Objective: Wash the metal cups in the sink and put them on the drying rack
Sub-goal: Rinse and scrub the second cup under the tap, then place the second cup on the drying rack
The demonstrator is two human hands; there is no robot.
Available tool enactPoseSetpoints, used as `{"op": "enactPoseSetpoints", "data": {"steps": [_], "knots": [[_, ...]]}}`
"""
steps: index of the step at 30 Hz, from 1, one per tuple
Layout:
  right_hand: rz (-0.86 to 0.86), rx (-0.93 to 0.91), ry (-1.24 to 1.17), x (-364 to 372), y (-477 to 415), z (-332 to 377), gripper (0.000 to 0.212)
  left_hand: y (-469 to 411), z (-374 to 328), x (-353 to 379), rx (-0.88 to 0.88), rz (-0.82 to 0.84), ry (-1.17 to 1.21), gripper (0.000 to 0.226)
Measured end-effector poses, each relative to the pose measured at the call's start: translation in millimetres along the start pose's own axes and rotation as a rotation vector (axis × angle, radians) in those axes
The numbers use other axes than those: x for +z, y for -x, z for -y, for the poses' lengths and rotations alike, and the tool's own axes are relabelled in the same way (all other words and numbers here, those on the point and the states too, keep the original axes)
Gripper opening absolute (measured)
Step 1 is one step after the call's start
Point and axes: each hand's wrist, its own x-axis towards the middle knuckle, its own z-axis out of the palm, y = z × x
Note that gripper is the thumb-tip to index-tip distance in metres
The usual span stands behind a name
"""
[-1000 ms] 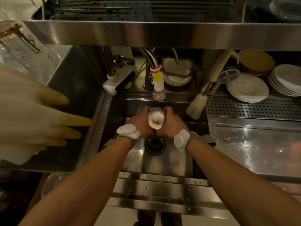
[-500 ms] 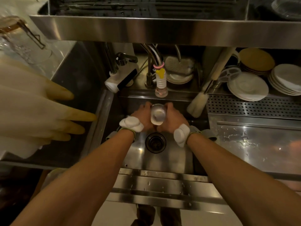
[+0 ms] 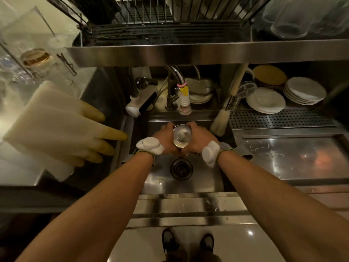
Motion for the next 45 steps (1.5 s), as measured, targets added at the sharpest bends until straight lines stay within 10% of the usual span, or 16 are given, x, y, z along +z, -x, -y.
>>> {"op": "enactPoseSetpoints", "data": {"steps": [7,14,17,24,45], "knots": [[-0.077,0.004,0.099,0,36,8,0.103,31,-3,-14,-0.031,0.057,-0.102,0.122],[-0.151,0.028,0.063,-12,61,9,0.094,51,-30,-20,-0.124,0.118,-0.272,0.094],[-0.148,0.047,0.056,-14,71,8,0.1,60,-22,-23,-0.059,0.041,-0.241,0.123],[-0.2,-0.026,0.074,-40,88,22,0.09,76,-49,-45,0.063,-0.009,-0.202,0.094],[-0.556,-0.533,0.103,-202,150,191,0.095,169,-111,-272,0.383,-0.472,-0.184,0.097]]}}
